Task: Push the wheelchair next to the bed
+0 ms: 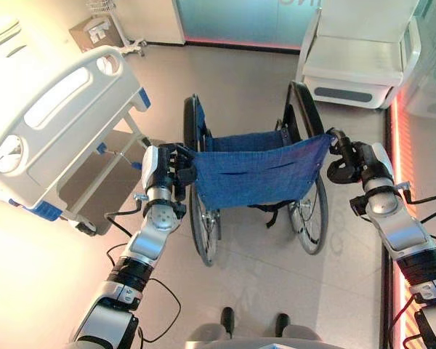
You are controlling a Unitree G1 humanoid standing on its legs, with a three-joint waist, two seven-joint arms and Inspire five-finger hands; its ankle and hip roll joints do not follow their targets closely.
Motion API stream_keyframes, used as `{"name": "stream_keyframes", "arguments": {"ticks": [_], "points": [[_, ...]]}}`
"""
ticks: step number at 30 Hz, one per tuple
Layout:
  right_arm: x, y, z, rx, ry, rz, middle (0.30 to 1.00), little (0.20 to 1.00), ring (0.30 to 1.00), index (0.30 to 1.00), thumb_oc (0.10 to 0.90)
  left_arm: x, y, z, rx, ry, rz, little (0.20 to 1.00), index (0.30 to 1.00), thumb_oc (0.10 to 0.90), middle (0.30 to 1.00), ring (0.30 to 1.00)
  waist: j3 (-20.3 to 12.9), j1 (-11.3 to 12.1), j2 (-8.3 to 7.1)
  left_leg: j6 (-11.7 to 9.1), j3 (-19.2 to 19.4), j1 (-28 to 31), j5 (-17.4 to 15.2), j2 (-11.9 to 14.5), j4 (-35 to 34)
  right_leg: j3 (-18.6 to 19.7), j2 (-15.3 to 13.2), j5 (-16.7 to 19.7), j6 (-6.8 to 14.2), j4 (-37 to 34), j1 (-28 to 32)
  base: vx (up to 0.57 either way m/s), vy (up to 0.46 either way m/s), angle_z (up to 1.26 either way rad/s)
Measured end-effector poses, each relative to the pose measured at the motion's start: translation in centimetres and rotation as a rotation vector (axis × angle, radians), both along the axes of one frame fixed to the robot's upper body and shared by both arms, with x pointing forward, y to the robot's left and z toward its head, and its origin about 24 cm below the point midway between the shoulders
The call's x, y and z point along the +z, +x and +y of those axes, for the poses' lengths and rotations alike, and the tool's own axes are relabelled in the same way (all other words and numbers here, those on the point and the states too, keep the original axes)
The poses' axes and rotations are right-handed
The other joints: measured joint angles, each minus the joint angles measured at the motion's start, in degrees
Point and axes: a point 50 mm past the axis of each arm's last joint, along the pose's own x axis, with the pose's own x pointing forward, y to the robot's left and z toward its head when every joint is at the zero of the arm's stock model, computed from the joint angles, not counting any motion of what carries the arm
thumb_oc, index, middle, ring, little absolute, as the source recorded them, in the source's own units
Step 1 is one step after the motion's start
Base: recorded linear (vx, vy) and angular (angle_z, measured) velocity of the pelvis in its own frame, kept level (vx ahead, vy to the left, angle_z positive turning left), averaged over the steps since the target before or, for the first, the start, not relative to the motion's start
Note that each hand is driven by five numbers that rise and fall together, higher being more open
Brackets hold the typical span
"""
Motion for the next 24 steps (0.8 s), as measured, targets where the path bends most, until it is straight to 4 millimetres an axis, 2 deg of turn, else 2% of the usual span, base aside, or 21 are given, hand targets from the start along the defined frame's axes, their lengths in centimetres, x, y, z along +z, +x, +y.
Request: {"name": "stream_keyframes", "arguments": {"ticks": [7, 9, 10, 11, 12, 13, 14, 15, 16, 17, 18, 19, 21, 22, 23, 24], "points": [[-0.6, 0.5, 0.0, -0.02, 0.017, 0.001, 0.3, 0.3, 0.3, 0.3, 0.4, 0.3, 0.2, -0.1, -0.006, 0.002, -0.02, 0.3, 0.3, 0.4, 0.3, 0.3, -0.06, 0.2, -0.81, 0.95, 1.79, -0.02, -0.79, -0.46, 1.06, -0.01, -0.94, -0.82, 0.36, 2.31, -0.91, 0.07, 0.134, -0.04], [-0.6, 0.7, -0.2, -0.031, 0.016, 0.004, 0.3, 0.3, 0.3, 0.3, 0.4, 0.2, 0.4, -0.3, -0.013, 0.011, -0.009, 0.3, 0.3, 0.4, 0.3, 0.3, 0.14, 0.09, -1.11, 1.75, 2.15, -1.27, -2.28, -1.05, 3.81, 0.06, -2.18, -3.87, 0.86, 8.71, -3.6, 0.15, 0.123, 0.0], [-0.7, 0.8, -0.3, -0.038, 0.017, 0.01, 0.3, 0.3, 0.3, 0.3, 0.4, 0.5, 0.7, -0.4, -0.023, 0.013, -0.011, 0.3, 0.3, 0.4, 0.3, 0.3, 0.6, 0.09, -2.0, 2.05, 2.24, -1.68, -3.64, -1.68, 5.46, 0.01, -3.29, -5.63, 1.27, 12.31, -4.81, 0.19, 0.055, 0.02], [-0.8, 0.7, -0.5, -0.046, 0.015, 0.011, 0.3, 0.3, 0.3, 0.3, 0.4, 0.6, 0.8, -0.5, -0.033, 0.019, -0.01, 0.3, 0.3, 0.4, 0.3, 0.3, 0.75, 0.12, -2.16, 2.27, 2.06, -2.63, -5.01, -1.69, 7.48, 0.2, -4.52, -7.37, 2.03, 19.03, -7.91, 0.2, 0.011, -0.01], [-0.8, 0.7, -0.5, -0.049, 0.014, 0.011, 0.3, 0.3, 0.3, 0.3, 0.4, 0.8, 0.8, -0.6, -0.036, 0.019, -0.016, 0.3, 0.3, 0.4, 0.3, 0.3, 0.88, 0.1, -2.36, 2.33, 2.01, -2.93, -5.4, -1.77, 8.11, 0.21, -5.1, -7.89, 2.1, 22.25, -9.4, 0.29, -0.025, -0.03], [-1.0, 0.6, -0.6, -0.053, 0.014, 0.016, 0.3, 0.3, 0.3, 0.3, 0.4, 0.8, 0.8, -0.6, -0.04, 0.021, -0.016, 0.3, 0.3, 0.4, 0.3, 0.3, 0.99, -0.03, -2.38, 2.52, 1.76, -2.9, -5.49, -1.77, 8.17, 0.48, -6.0, -7.84, 2.02, 27.68, -12.05, 0.24, -0.027, -0.1], [-0.9, 0.6, -0.6, -0.052, 0.01, 0.01, 0.3, 0.3, 0.3, 0.3, 0.4, 1.2, 1.1, -0.7, -0.044, 0.024, -0.029, 0.3, 0.3, 0.4, 0.3, 0.3, 1.69, 0.1, -2.74, 3.55, 0.78, -1.68, -5.01, -2.51, 7.93, 0.51, -7.24, -8.13, 2.43, 35.45, -16.1, 0.39, -0.121, -0.17], [-1.1, 0.6, -0.3, -0.039, 0.022, 0.004, 0.3, 0.3, 0.3, 0.3, 0.4, 1.4, 0.9, -0.2, -0.04, 0.039, -0.032, 0.3, 0.3, 0.4, 0.3, 0.3, 2.63, -0.03, -3.46, 3.93, -0.4, -0.84, -5.11, -3.4, 7.97, 1.85, -8.52, -9.04, 2.77, 40.5, -19.82, 0.31, -0.15, -0.14], [-1.2, 0.4, 0.0, -0.032, 0.03, -0.001, 0.3, 0.3, 0.3, 0.3, 0.4, 1.4, 0.8, -0.1, -0.04, 0.036, -0.032, 0.3, 0.3, 0.4, 0.3, 0.3, 3.08, -0.81, -2.99, 4.15, -1.54, -0.9, -5.59, -3.51, 8.69, 2.2, -8.09, -9.19, 2.62, 38.7, -21.96, 0.46, -0.258, 0.06], [-0.7, 0.3, 0.4, -0.015, 0.05, -0.029, 0.3, 0.3, 0.3, 0.3, 0.4, 2.0, 0.8, 0.5, -0.027, 0.037, -0.053, 0.3, 0.3, 0.4, 0.3, 0.3, 3.95, -1.66, -2.98, 4.12, -2.63, -1.39, -5.87, -2.9, 9.1, 2.55, -6.96, -8.82, 2.59, 31.69, -23.41, 0.32, -0.208, 0.22], [-0.6, 0.3, 0.5, -0.011, 0.052, -0.038, 0.3, 0.3, 0.3, 0.3, 0.4, 2.2, 0.8, 0.7, -0.027, 0.042, -0.057, 0.3, 0.3, 0.4, 0.3, 0.3, 4.07, -2.09, -2.86, 4.11, -3.13, -2.16, -5.88, -2.8, 9.25, 3.5, -6.52, -8.22, 3.58, 27.71, -23.6, 0.41, -0.304, 0.5], [-0.2, 0.3, 0.8, 0.0, 0.058, -0.055, 0.3, 0.3, 0.3, 0.3, 0.4, 2.7, 1.0, 1.1, -0.026, 0.051, -0.064, 0.3, 0.3, 0.4, 0.3, 0.3, 4.26, -3.55, -3.11, 3.78, -4.68, -3.28, -6.07, -2.93, 10.06, 6.74, -6.6, -6.92, 5.69, 19.53, -23.62, 0.29, -0.245, 0.59], [0.2, 0.3, 0.7, -0.006, 0.071, -0.069, 0.3, 0.3, 0.3, 0.3, 0.4, 3.1, 1.4, 0.9, -0.032, 0.046, -0.07, 0.3, 0.3, 0.4, 0.3, 0.3, 4.22, -4.64, -3.39, 3.3, -7.28, -4.1, -6.38, -3.01, 10.48, 8.59, -7.23, -5.99, 7.28, 17.9, -21.95, 0.31, -0.339, 0.74], [0.4, 0.3, 0.6, -0.01, 0.076, -0.076, 0.3, 0.3, 0.3, 0.3, 0.4, 3.2, 1.5, 0.8, -0.036, 0.042, -0.074, 0.3, 0.3, 0.4, 0.3, 0.3, 4.17, -4.61, -3.57, 3.29, -7.93, -4.27, -6.38, -2.78, 10.19, 8.54, -7.13, -6.0, 7.23, 19.61, -20.91, 0.4, -0.425, 0.78], [0.5, 0.3, 0.5, -0.013, 0.08, -0.083, 0.3, 0.3, 0.3, 0.3, 0.4, 3.5, 1.6, 0.8, -0.037, 0.036, -0.079, 0.3, 0.3, 0.4, 0.3, 0.3, 3.73, -4.78, -4.58, 2.24, -8.57, -4.71, -6.92, -2.39, 9.87, 8.43, -6.54, -6.48, 5.62, 20.5, -17.05, 0.3, -0.291, 0.57], [0.8, 0.4, 0.4, -0.014, 0.082, -0.089, 0.3, 0.3, 0.3, 0.3, 0.4, 3.6, 1.7, 0.7, -0.035, 0.028, -0.084, 0.3, 0.3, 0.4, 0.3, 0.3, 3.83, -4.92, -4.4, 1.63, -8.52, -4.7, -7.33, -2.18, 10.78, 8.16, -5.89, -5.69, 4.29, 19.05, -16.81, 0.46, -0.417, 0.71]]}}
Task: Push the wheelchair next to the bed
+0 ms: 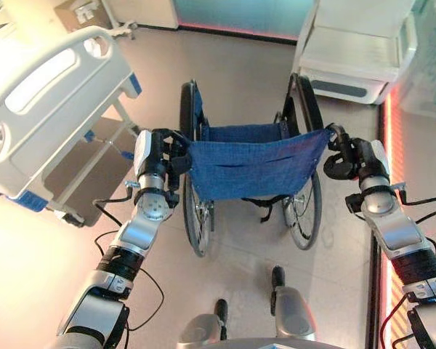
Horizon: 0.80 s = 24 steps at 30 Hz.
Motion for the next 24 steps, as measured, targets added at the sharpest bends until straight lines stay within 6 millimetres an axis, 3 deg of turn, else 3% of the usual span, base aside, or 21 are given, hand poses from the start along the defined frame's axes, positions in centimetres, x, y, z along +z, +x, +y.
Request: {"name": "stream_keyframes", "arguments": {"ticks": [1, 2, 3, 4, 5, 6, 8, 10, 12, 13, 14, 16, 17, 18, 19, 21, 22, 24], "points": [[0.3, 0.3, -0.2, -0.008, -0.007, -0.003, 0.3, 0.3, 0.3, 0.3, 0.4, 0.0, 0.2, -0.4, -0.005, -0.008, 0.002, 0.3, 0.3, 0.4, 0.3, 0.3, 0.07, 0.0, 0.39, -1.07, 2.42, -2.4, -2.42, 0.19, 9.96, -1.73, 0.27, 0.38, -0.53, 0.5, 0.49, 0.29, -0.251, 0.42], [0.3, 0.3, -0.4, -0.01, -0.014, 0.004, 0.3, 0.3, 0.3, 0.3, 0.4, -0.2, 0.2, -0.4, -0.006, -0.014, 0.012, 0.3, 0.3, 0.4, 0.3, 0.3, 0.1, 0.32, 0.66, -1.41, 3.29, -2.23, -4.36, 0.53, 12.55, -2.26, 0.47, 0.37, -1.02, 1.21, 0.92, 0.44, -0.372, 0.56], [0.1, 0.1, -0.9, -0.013, -0.035, 0.033, 0.3, 0.3, 0.3, 0.3, 0.4, -1.0, -0.1, -0.7, -0.014, -0.036, 0.036, 0.3, 0.3, 0.4, 0.3, 0.3, -0.56, 0.24, 1.55, -1.54, 5.15, -0.97, -7.15, 1.65, 12.76, -4.5, 1.21, 0.24, -4.04, 2.44, 1.63, 0.25, -0.217, 0.41], [0.2, 0.0, -1.3, -0.016, -0.048, 0.042, 0.3, 0.3, 0.3, 0.3, 0.4, -1.2, -0.3, -0.9, -0.02, -0.047, 0.042, 0.3, 0.3, 0.4, 0.3, 0.3, -1.05, 0.27, 2.65, -1.93, 5.68, -0.51, -7.84, 2.78, 11.8, -5.44, 2.13, -0.53, -4.43, 3.23, 1.87, 0.33, -0.295, 0.5], [0.1, -0.2, -1.6, -0.017, -0.059, 0.053, 0.3, 0.3, 0.3, 0.3, 0.4, -1.6, -0.6, -1.0, -0.027, -0.065, 0.049, 0.3, 0.3, 0.4, 0.3, 0.3, -1.75, 0.52, 3.06, -3.6, 5.46, 0.58, -7.68, 4.14, 8.84, -5.7, 3.23, -1.7, -5.04, 3.95, 1.74, 0.29, -0.273, 0.34], [0.2, -0.2, -1.7, -0.017, -0.063, 0.054, 0.3, 0.3, 0.3, 0.3, 0.4, -1.4, -0.7, -1.1, -0.032, -0.072, 0.038, 0.3, 0.3, 0.4, 0.3, 0.3, -2.15, 1.07, 3.25, -4.7, 5.03, 1.52, -6.75, 4.66, 7.0, -5.9, 3.73, -1.94, -5.99, 3.96, 1.66, 0.26, -0.247, 0.24], [0.3, -0.2, -1.8, -0.023, -0.063, 0.05, 0.3, 0.3, 0.3, 0.3, 0.4, -1.8, -0.7, -1.2, -0.029, -0.095, 0.054, 0.3, 0.3, 0.4, 0.3, 0.3, -2.82, 1.66, 3.25, -5.01, 4.61, 1.85, -5.86, 5.55, 6.4, -7.5, 3.9, -3.25, -6.9, 4.97, 1.53, 0.32, -0.281, 0.21], [0.1, -0.2, -1.9, -0.026, -0.063, 0.055, 0.3, 0.3, 0.3, 0.3, 0.4, -2.0, -0.7, -1.2, -0.03, -0.104, 0.058, 0.3, 0.3, 0.4, 0.3, 0.3, -3.78, 2.11, 2.6, -5.35, 4.76, 0.52, -4.22, 5.44, 7.4, -7.87, 4.45, -4.9, -7.69, 5.08, 1.24, 0.33, -0.273, 0.27], [-0.6, -0.4, -1.9, -0.027, -0.061, 0.078, 0.3, 0.3, 0.3, 0.3, 0.4, -2.3, -0.8, -1.1, -0.033, -0.107, 0.069, 0.3, 0.3, 0.4, 0.3, 0.3, -3.9, 3.96, 0.61, -5.81, 5.58, -4.15, -1.44, 4.98, 16.82, -7.38, 5.03, -5.11, -9.47, 2.39, 3.67, 0.33, -0.221, 0.2], [-1.0, -0.5, -2.0, -0.035, -0.057, 0.088, 0.3, 0.3, 0.3, 0.3, 0.4, -2.3, -0.7, -1.3, -0.041, -0.102, 0.07, 0.3, 0.3, 0.4, 0.3, 0.3, -3.84, 3.96, -0.09, -6.51, 5.85, -7.66, -1.31, 4.75, 23.16, -7.21, 5.51, -4.49, -9.92, 0.86, 5.09, 0.34, -0.122, 0.1], [-1.8, -0.6, -1.8, -0.036, -0.046, 0.111, 0.3, 0.3, 0.3, 0.3, 0.4, -2.9, -1.0, -1.1, -0.037, -0.099, 0.088, 0.3, 0.3, 0.4, 0.3, 0.3, -3.86, 4.94, -1.2, -6.17, 6.04, -9.72, -1.27, 3.12, 25.24, -7.39, 5.27, -4.1, -10.53, -1.27, 7.56, 0.39, -0.052, -0.06], [-2.5, -0.7, -1.6, -0.027, -0.074, 0.141, 0.3, 0.3, 0.3, 0.3, 0.4, -4.0, -2.0, -0.9, -0.033, -0.106, 0.115, 0.3, 0.3, 0.4, 0.3, 0.3, -3.87, 6.98, -1.47, -6.03, 8.31, -11.34, -1.23, 0.98, 19.7, -7.75, 6.14, -3.4, -9.9, -5.24, 11.59, 0.45, -0.012, -0.37], [-2.7, -0.8, -1.4, -0.019, -0.096, 0.149, 0.3, 0.3, 0.3, 0.3, 0.4, -4.6, -2.6, -0.7, -0.028, -0.116, 0.125, 0.3, 0.3, 0.4, 0.3, 0.3, -4.31, 8.37, -0.43, -6.03, 10.73, -12.14, -0.93, 0.29, 13.19, -8.61, 7.19, -3.03, -10.11, -7.55, 13.76, 0.41, 0.015, -0.42], [-2.8, -0.7, -1.3, -0.015, -0.108, 0.151, 0.3, 0.3, 0.3, 0.3, 0.4, -4.8, -2.9, -0.6, -0.025, -0.12, 0.128, 0.3, 0.3, 0.4, 0.3, 0.3, -4.36, 8.9, 0.05, -5.36, 10.97, -12.6, -0.28, -0.32, 10.47, -9.01, 7.64, -2.99, -10.11, -8.65, 14.93, 0.59, 0.041, -0.5], [-2.8, -0.7, -1.2, -0.014, -0.115, 0.151, 0.3, 0.3, 0.3, 0.3, 0.4, -4.9, -3.2, -0.5, -0.024, -0.129, 0.125, 0.3, 0.3, 0.4, 0.3, 0.3, -4.15, 10.12, 1.23, -5.62, 10.91, -13.56, 1.86, -1.52, 3.33, -9.22, 9.27, -2.81, -10.21, -11.06, 17.39, 0.41, 0.057, -0.38], [-2.6, -0.4, -1.0, 0.0, -0.123, 0.151, 0.3, 0.3, 0.3, 0.3, 0.4, -4.8, -3.6, -0.1, -0.013, -0.142, 0.114, 0.3, 0.3, 0.4, 0.3, 0.3, -4.0, 12.63, 2.83, -5.35, 10.38, -15.86, 3.94, -1.94, -2.02, -7.8, 11.75, -3.53, -11.03, -12.2, 19.43, 0.42, 0.098, -0.76], [-2.5, -0.2, -0.5, 0.015, -0.119, 0.151, 0.3, 0.3, 0.3, 0.3, 0.4, -4.6, -3.9, 0.3, 0.0, -0.144, 0.104, 0.3, 0.3, 0.4, 0.3, 0.3, -3.79, 14.39, 2.98, -4.63, 10.91, -17.52, 4.34, -2.31, 0.48, -7.78, 12.12, -3.75, -11.43, -12.24, 20.63, 0.37, 0.105, -0.94], [-2.6, 0.1, 0.3, 0.044, -0.109, 0.147, 0.3, 0.3, 0.3, 0.3, 0.4, -4.5, -4.3, 1.2, 0.023, -0.143, 0.097, 0.3, 0.3, 0.4, 0.3, 0.3, -3.98, 15.28, 2.49, -2.12, 12.34, -17.25, 5.29, -3.39, 5.71, -7.86, 11.76, -5.22, -10.85, -12.73, 22.3, 0.47, 0.122, -0.59]]}}
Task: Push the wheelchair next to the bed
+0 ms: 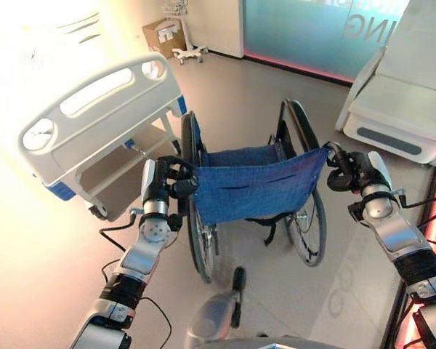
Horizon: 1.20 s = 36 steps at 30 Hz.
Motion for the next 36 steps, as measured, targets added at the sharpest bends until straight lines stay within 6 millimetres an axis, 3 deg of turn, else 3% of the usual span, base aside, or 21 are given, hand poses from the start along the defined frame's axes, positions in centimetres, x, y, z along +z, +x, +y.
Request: {"name": "stream_keyframes", "arguments": {"ticks": [2, 3, 4, 5, 7, 8, 9, 11, 13, 16, 18, 20, 22, 23, 24, 25, 29, 31, 33, 35, 36], "points": [[-0.2, 0.2, 0.5, 0.006, 0.018, 0.001, 0.3, 0.3, 0.3, 0.3, 0.4, 0.3, 0.0, 0.5, 0.007, 0.004, -0.007, 0.3, 0.3, 0.4, 0.3, 0.3, -0.15, 0.62, -1.07, 1.81, 2.75, 3.55, -1.07, -0.92, 1.08, -0.19, -0.52, -1.74, 1.36, 1.26, 1.84, 0.43, 0.141, -0.1], [-0.3, 0.3, 0.7, 0.006, 0.029, 0.001, 0.3, 0.3, 0.3, 0.3, 0.4, 0.6, 0.2, 0.6, 0.008, 0.012, -0.014, 0.3, 0.3, 0.4, 0.3, 0.3, -0.68, 0.5, -0.09, 4.53, 2.1, 8.27, -0.01, 0.01, -2.98, -0.53, 0.43, -3.61, 3.41, 6.72, 0.53, 0.34, 0.122, 0.22], [-0.4, 0.3, 0.7, -0.001, 0.046, -0.003, 0.3, 0.3, 0.3, 0.3, 0.4, 0.9, 0.4, 0.7, 0.002, 0.022, -0.02, 0.3, 0.3, 0.4, 0.3, 0.3, -0.5, 0.1, -0.43, 6.88, 1.28, 9.7, 1.32, -0.4, -4.4, -0.26, 0.23, -4.6, 4.82, 9.95, -0.08, 0.46, 0.167, 0.2], [-0.7, 0.4, 0.9, -0.009, 0.071, -0.004, 0.3, 0.3, 0.3, 0.3, 0.4, 1.4, 0.7, 0.8, -0.002, 0.041, -0.024, 0.3, 0.3, 0.4, 0.3, 0.3, -0.7, 0.35, -0.3, 8.39, 1.32, 11.76, 2.97, 0.65, -6.85, -0.29, -0.53, -5.55, 5.83, 18.95, -3.77, 0.31, 0.105, 0.16], [-1.1, 0.2, 0.8, -0.015, 0.077, 0.006, 0.3, 0.3, 0.3, 0.3, 0.4, 2.1, 0.9, 0.9, -0.019, 0.075, -0.031, 0.3, 0.3, 0.4, 0.3, 0.3, -0.84, 0.73, -2.07, 9.45, 1.33, 14.38, 3.2, 0.05, -9.14, -0.51, -3.4, -5.62, 6.14, 33.09, -9.36, 0.37, 0.073, 0.04], [-1.3, 0.0, 0.8, -0.015, 0.085, 0.006, 0.3, 0.3, 0.3, 0.3, 0.4, 2.3, 0.9, 0.8, -0.027, 0.081, -0.032, 0.3, 0.3, 0.4, 0.3, 0.3, -0.84, 0.64, -2.35, 10.0, 1.22, 16.44, 2.86, -0.89, -10.85, -1.11, -6.72, -5.89, 6.09, 39.19, -12.41, 0.33, -0.018, 0.11], [-1.4, -0.3, 0.8, -0.016, 0.093, -0.004, 0.3, 0.3, 0.3, 0.3, 0.4, 2.1, 0.9, 0.8, -0.03, 0.086, -0.02, 0.3, 0.3, 0.4, 0.3, 0.3, -1.24, -0.08, -1.47, 10.65, 0.74, 17.74, 2.34, -0.99, -11.82, -1.07, -9.5, -5.82, 6.22, 39.92, -14.6, 0.3, -0.072, 0.15], [-1.1, -0.3, 0.8, -0.018, 0.106, -0.025, 0.3, 0.3, 0.3, 0.3, 0.4, 2.3, 1.3, 0.9, -0.037, 0.095, -0.018, 0.3, 0.3, 0.4, 0.3, 0.3, -1.23, -2.19, -0.62, 10.78, -1.9, 18.8, 1.89, -0.86, -12.83, 0.1, -11.37, -5.72, 6.31, 34.58, -18.51, 0.39, -0.167, 0.52], [-1.4, -0.5, 0.5, -0.043, 0.136, -0.023, 0.3, 0.3, 0.3, 0.3, 0.4, 2.9, 2.6, 0.7, -0.056, 0.108, -0.016, 0.3, 0.3, 0.4, 0.3, 0.3, -0.99, -3.82, -0.63, 10.25, -3.91, 20.17, 1.58, -0.76, -12.72, 0.72, -11.97, -3.44, 8.64, 23.73, -22.03, 0.43, -0.204, 0.74], [-1.8, -0.6, 1.4, -0.033, 0.168, -0.028, 0.3, 0.3, 0.3, 0.3, 0.4, 2.4, 3.1, 1.3, -0.039, 0.118, 0.022, 0.3, 0.3, 0.4, 0.3, 0.3, -0.77, -6.11, -0.93, 10.24, -5.57, 23.21, -1.81, -2.25, -12.59, 4.04, -12.59, 5.84, 12.22, 9.56, -27.52, 0.3, -0.138, 0.36], [-1.8, -0.8, 2.0, -0.016, 0.204, -0.031, 0.3, 0.3, 0.3, 0.3, 0.4, 2.0, 2.7, 2.0, -0.022, 0.13, 0.044, 0.3, 0.3, 0.4, 0.3, 0.3, -0.69, -8.13, -1.34, 10.44, -5.79, 26.57, -3.36, -3.32, -12.79, 5.16, -12.26, 9.38, 11.23, 8.04, -29.85, 0.3, -0.215, 0.42], [-1.6, -1.1, 2.2, -0.008, 0.21, -0.034, 0.3, 0.3, 0.3, 0.3, 0.4, 2.0, 2.6, 2.3, -0.01, 0.133, 0.044, 0.3, 0.3, 0.4, 0.3, 0.3, -0.87, -9.67, -1.19, 9.5, -4.32, 27.35, -6.54, -2.55, -10.52, 6.04, -10.04, 9.25, 9.03, 18.82, -31.58, 0.33, -0.205, 0.62], [-1.8, -1.7, 2.3, -0.001, 0.218, -0.036, 0.3, 0.3, 0.3, 0.3, 0.4, 2.2, 2.6, 2.8, -0.015, 0.158, 0.05, 0.3, 0.3, 0.4, 0.3, 0.3, -1.95, -11.36, -2.78, 8.26, -1.96, 27.81, -8.65, -2.64, -9.62, 5.44, -7.61, 10.55, 7.48, 18.5, -28.45, 0.3, -0.16, 0.71], [-1.8, -1.7, 2.3, 0.002, 0.223, -0.036, 0.3, 0.3, 0.3, 0.3, 0.4, 2.2, 2.6, 2.9, -0.017, 0.161, 0.05, 0.3, 0.3, 0.4, 0.3, 0.3, -2.27, -11.33, -3.47, 7.63, -1.66, 28.33, -9.14, -3.09, -9.37, 5.08, -6.98, 10.48, 3.95, 16.68, -26.52, 0.35, -0.192, 0.36], [-1.4, -1.3, 2.4, 0.009, 0.224, -0.041, 0.3, 0.3, 0.3, 0.3, 0.4, 2.0, 2.7, 2.8, -0.013, 0.151, 0.051, 0.3, 0.3, 0.4, 0.3, 0.3, -2.3, -10.57, -2.32, 6.22, -1.39, 28.0, -10.59, -2.48, -6.98, 5.24, -5.7, 10.63, 2.17, 13.77, -24.8, 0.34, -0.194, -0.04], [-1.0, -0.9, 2.5, 0.022, 0.223, -0.043, 0.3, 0.3, 0.3, 0.3, 0.4, 1.7, 2.8, 3.1, 0.002, 0.147, 0.067, 0.3, 0.3, 0.4, 0.3, 0.3, -2.34, -9.92, -1.4, 4.52, -1.46, 27.1, -11.78, -1.4, -3.77, 4.91, -5.03, 9.69, 2.04, 12.25, -23.66, 0.36, -0.203, -0.15], [-0.8, -0.5, 2.6, 0.034, 0.222, -0.034, 0.3, 0.3, 0.3, 0.3, 0.4, 1.4, 2.9, 3.1, 0.007, 0.146, 0.078, 0.3, 0.3, 0.4, 0.3, 0.3, -2.33, -8.19, -0.68, 2.79, -1.79, 26.33, -13.06, -0.17, 2.59, 4.92, -3.57, 6.8, 1.02, 11.85, -20.97, 0.28, -0.194, 0.0], [-0.9, -0.5, 2.7, 0.044, 0.222, -0.027, 0.3, 0.3, 0.3, 0.3, 0.4, 1.0, 2.6, 3.2, 0.013, 0.136, 0.092, 0.3, 0.3, 0.4, 0.3, 0.3, -2.29, -7.72, -0.75, 2.72, -1.57, 23.17, -13.12, -0.06, 11.69, 4.93, -3.51, 5.12, 0.21, 11.56, -19.02, 0.29, -0.199, 0.09], [-0.9, -0.6, 2.8, 0.055, 0.218, -0.028, 0.3, 0.3, 0.3, 0.3, 0.4, 0.5, 2.1, 3.5, 0.03, 0.129, 0.091, 0.3, 0.3, 0.4, 0.3, 0.3, -1.9, -6.71, -1.49, 0.81, -0.04, 12.05, -11.18, 0.93, 30.25, 7.36, -2.5, 4.77, -1.37, 10.09, -16.29, 0.34, -0.15, 0.16], [-0.7, -0.6, 2.7, 0.053, 0.217, -0.038, 0.3, 0.3, 0.3, 0.3, 0.4, 1.0, 2.2, 3.4, 0.023, 0.127, 0.065, 0.3, 0.3, 0.4, 0.3, 0.3, -1.14, -6.42, -2.46, 1.02, 1.23, 7.0, -11.27, 0.73, 30.85, 8.91, -2.68, 5.03, -1.11, 8.86, -15.0, 0.32, 0.002, 0.05], [-1.1, -0.7, 2.6, 0.046, 0.21, -0.025, 0.3, 0.3, 0.3, 0.3, 0.4, 0.9, 2.1, 3.3, 0.016, 0.13, 0.065, 0.3, 0.3, 0.4, 0.3, 0.3, -0.65, -5.77, -3.26, 1.25, 1.58, 4.05, -11.1, 0.32, 25.59, 9.58, -2.48, 5.01, -1.14, 7.34, -12.36, 0.51, 0.109, -0.01]]}}
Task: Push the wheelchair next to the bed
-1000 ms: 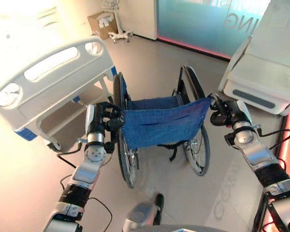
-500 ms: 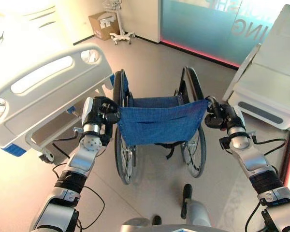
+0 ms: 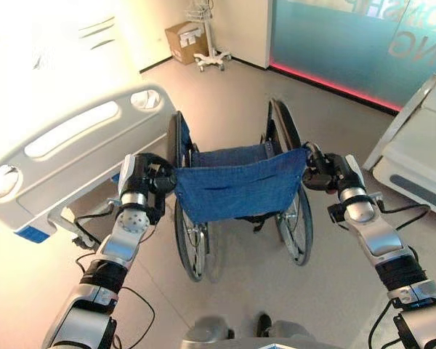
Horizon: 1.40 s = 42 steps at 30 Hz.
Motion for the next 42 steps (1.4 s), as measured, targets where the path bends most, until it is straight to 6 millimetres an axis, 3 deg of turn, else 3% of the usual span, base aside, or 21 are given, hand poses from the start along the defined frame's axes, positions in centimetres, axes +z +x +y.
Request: {"name": "stream_keyframes", "arguments": {"ticks": [1, 2, 3, 4, 5, 7, 9, 10, 11, 12, 14, 16, 21, 24, 28, 31, 35, 36, 39, 40, 42], "points": [[-0.3, 0.0, 0.0, -0.001, -0.004, 0.011, 0.3, 0.3, 0.3, 0.3, 0.4, -0.4, -0.1, 0.0, 0.0, 0.004, 0.014, 0.3, 0.3, 0.4, 0.3, 0.3, 0.08, 0.46, -0.21, -0.08, -0.04, -0.92, -0.03, 0.0, -4.32, 0.45, 0.27, -0.14, 0.1, -1.08, 1.17, 0.57, 0.137, -0.14], [-0.5, 0.0, 0.1, 0.007, -0.02, 0.019, 0.3, 0.3, 0.3, 0.3, 0.4, -0.6, -0.4, 0.1, 0.002, 0.007, 0.016, 0.3, 0.3, 0.4, 0.3, 0.3, 0.05, 1.57, 0.16, -1.51, -0.11, -0.8, 1.11, 0.25, -14.68, 1.85, 1.1, -0.46, 0.62, -2.89, 2.83, 0.63, 0.159, -0.36], [-0.2, 0.2, 0.1, 0.009, -0.034, 0.008, 0.3, 0.3, 0.3, 0.3, 0.4, -0.6, -0.6, 0.2, 0.005, 0.0, 0.01, 0.3, 0.3, 0.4, 0.3, 0.3, 0.29, 2.17, 1.35, -2.84, -0.42, -0.19, 3.41, 1.18, -25.21, 3.23, 2.13, -0.18, 0.82, -4.73, 4.5, 0.44, 0.114, -0.42], [0.0, 0.3, 0.1, 0.01, -0.038, 0.003, 0.3, 0.3, 0.3, 0.3, 0.4, -0.6, -0.6, 0.2, 0.006, -0.002, 0.006, 0.3, 0.3, 0.4, 0.3, 0.3, 0.63, 2.37, 2.04, -3.18, -0.66, -0.03, 4.64, 1.29, -29.52, 4.18, 2.8, 0.03, 0.8, -5.54, 5.67, 0.39, 0.115, -0.42], [0.2, 0.4, 0.2, 0.014, -0.041, 0.001, 0.3, 0.3, 0.3, 0.3, 0.4, -0.7, -0.7, 0.2, 0.01, -0.008, 0.007, 0.3, 0.3, 0.4, 0.3, 0.3, 1.19, 2.62, 3.1, -3.26, -3.44, 0.39, 6.43, 1.21, -34.23, 6.46, 3.53, 0.15, 0.7, -6.8, 7.6, 0.23, 0.085, -0.44], [0.2, 0.4, 0.3, 0.024, -0.038, 0.007, 0.3, 0.3, 0.3, 0.3, 0.4, -0.9, -1.0, 0.5, 0.021, -0.013, 0.009, 0.3, 0.3, 0.4, 0.3, 0.3, 1.07, 4.12, 4.05, -2.38, -3.52, 0.13, 7.41, 1.95, -31.58, 8.49, 3.65, -2.86, 0.59, -4.73, 8.21, 0.35, 0.102, -0.62], [0.5, 0.4, 0.5, 0.036, -0.031, -0.007, 0.3, 0.3, 0.3, 0.3, 0.4, -0.5, -1.4, 0.7, 0.019, -0.012, -0.013, 0.3, 0.3, 0.4, 0.3, 0.3, 0.8, 4.73, 4.51, -2.45, -3.68, 5.71, 7.48, 3.79, -33.57, 9.05, 3.06, -6.81, 1.98, -1.29, 7.93, 0.4, 0.131, -0.48], [0.6, 0.4, 0.5, 0.037, -0.027, -0.011, 0.3, 0.3, 0.3, 0.3, 0.4, -0.3, -1.3, 0.8, 0.021, -0.011, -0.019, 0.3, 0.3, 0.4, 0.3, 0.3, 0.73, 4.52, 4.61, -2.75, -3.12, 7.06, 9.83, 3.85, -35.33, 8.99, 2.8, -7.3, 3.01, -0.38, 7.87, 0.3, 0.114, -0.22], [1.0, 0.5, 0.5, 0.037, -0.027, -0.023, 0.3, 0.3, 0.3, 0.3, 0.4, 0.2, -1.0, 0.8, 0.021, -0.008, -0.032, 0.3, 0.3, 0.4, 0.3, 0.3, 0.57, 4.28, 4.55, -0.19, -1.73, 8.65, 12.89, 3.28, -38.35, 7.34, 1.62, -9.02, 4.27, 2.83, 6.68, 0.2, 0.08, -0.18], [1.4, 0.7, 0.5, 0.036, -0.025, -0.034, 0.3, 0.3, 0.3, 0.3, 0.4, 0.8, -0.6, 0.8, 0.017, -0.004, -0.048, 0.3, 0.3, 0.4, 0.3, 0.3, 0.49, 4.69, 4.8, 1.98, -0.12, 8.99, 16.55, 3.54, -38.92, 2.71, 0.58, -10.28, 5.52, 5.5, 5.15, 0.22, 0.085, -0.23], [1.6, 0.8, 0.6, 0.033, -0.001, -0.045, 0.3, 0.3, 0.3, 0.3, 0.4, 1.6, -0.2, 0.9, 0.01, 0.011, -0.066, 0.3, 0.3, 0.4, 0.3, 0.3, 0.49, 5.43, 3.56, 3.82, 2.05, 9.14, 18.26, 2.2, -38.11, -0.97, -2.42, -12.58, 5.82, 6.71, 4.51, 0.2, 0.078, -0.37], [2.1, 0.9, 0.6, 0.03, 0.012, -0.067, 0.3, 0.3, 0.3, 0.3, 0.4, 2.6, 0.4, 0.9, 0.007, 0.03, -0.08, 0.3, 0.3, 0.4, 0.3, 0.3, 0.43, 5.27, 2.81, 5.12, 3.2, 9.24, 17.07, 0.86, -38.2, -2.21, -4.82, -11.76, 7.44, 6.3, 4.01, 0.19, 0.079, -0.21], [1.6, 0.8, 1.1, 0.032, 0.043, -0.056, 0.3, 0.3, 0.3, 0.3, 0.4, 3.4, 0.9, 1.3, 0.015, 0.074, -0.088, 0.3, 0.3, 0.4, 0.3, 0.3, 0.26, 4.82, 1.91, 6.83, 4.68, 11.62, 14.6, 0.14, -38.19, -4.82, -8.28, -8.03, 8.31, 6.53, 3.94, 0.16, 0.105, -0.11], [1.1, 0.6, 1.2, 0.032, 0.054, -0.042, 0.3, 0.3, 0.3, 0.3, 0.4, 3.8, 0.9, 1.6, 0.012, 0.1, -0.092, 0.3, 0.3, 0.4, 0.3, 0.3, -0.63, 4.63, 0.54, 7.32, 4.77, 12.11, 13.52, -0.51, -38.13, -4.75, -8.96, -7.45, 9.11, 6.81, 4.14, 0.13, 0.111, -0.03], [1.0, 0.5, 1.1, 0.026, 0.059, -0.039, 0.3, 0.3, 0.3, 0.3, 0.4, 3.8, 1.0, 1.4, 0.006, 0.111, -0.089, 0.3, 0.3, 0.4, 0.3, 0.3, -0.79, 4.26, 0.35, 8.03, 4.63, 12.48, 12.64, -1.31, -37.73, -4.69, -9.73, -7.27, 9.34, 8.56, 3.83, 0.13, 0.107, 0.02], [0.5, 0.2, 0.9, 0.019, 0.059, -0.023, 0.3, 0.3, 0.3, 0.3, 0.4, 3.4, 0.9, 1.3, 0.0, 0.115, -0.076, 0.3, 0.3, 0.4, 0.3, 0.3, -1.38, 4.36, 0.73, 8.29, 5.41, 12.52, 11.42, -1.19, -37.05, -4.99, -10.31, -7.38, 9.29, 14.91, 1.34, 0.18, 0.079, -0.09], [-0.8, -0.3, 1.3, 0.035, 0.051, 0.018, 0.3, 0.3, 0.3, 0.3, 0.4, 1.9, 0.1, 1.5, 0.005, 0.119, -0.028, 0.3, 0.3, 0.4, 0.3, 0.3, -2.77, 3.68, 2.32, 9.04, 5.27, 14.56, 10.56, -0.96, -38.07, -4.88, -12.97, -5.44, 11.04, 30.68, -9.31, 0.17, -0.025, -0.16], [-1.0, -0.4, 1.4, 0.04, 0.048, 0.025, 0.3, 0.3, 0.3, 0.3, 0.4, 1.6, -0.1, 1.6, 0.008, 0.119, -0.019, 0.3, 0.3, 0.4, 0.3, 0.3, -2.74, 3.24, 2.57, 9.13, 5.1, 15.21, 10.48, -0.96, -38.22, -4.78, -13.48, -5.42, 11.08, 29.78, -10.87, 0.24, -0.171, 0.09], [-1.5, -0.6, 1.8, 0.052, 0.042, 0.044, 0.3, 0.3, 0.3, 0.3, 0.4, 1.1, -0.2, 1.9, 0.021, 0.119, 0.007, 0.3, 0.3, 0.4, 0.3, 0.3, -3.0, 0.18, 2.61, 9.1, 2.58, 15.42, 10.24, -1.58, -37.51, -3.56, -14.1, -3.43, 13.12, 14.61, -16.28, 0.33, -0.246, 0.48], [-1.4, -0.6, 1.8, 0.052, 0.042, 0.047, 0.3, 0.3, 0.3, 0.3, 0.4, 1.0, -0.1, 2.0, 0.022, 0.121, 0.014, 0.3, 0.3, 0.4, 0.3, 0.3, -2.91, -1.29, 2.25, 9.2, 1.86, 15.36, 10.16, -2.1, -37.17, -2.12, -14.16, -0.94, 14.21, 7.33, -17.28, 0.43, -0.318, 0.73], [-1.4, -0.7, 1.9, 0.051, 0.042, 0.053, 0.3, 0.3, 0.3, 0.3, 0.4, 0.6, -0.1, 2.1, 0.026, 0.121, 0.028, 0.3, 0.3, 0.4, 0.3, 0.3, -2.82, -2.74, 1.56, 9.03, 0.98, 15.51, 9.94, -3.11, -37.03, -0.94, -14.47, 2.11, 14.29, 1.54, -19.35, 0.37, -0.322, 0.62]]}}
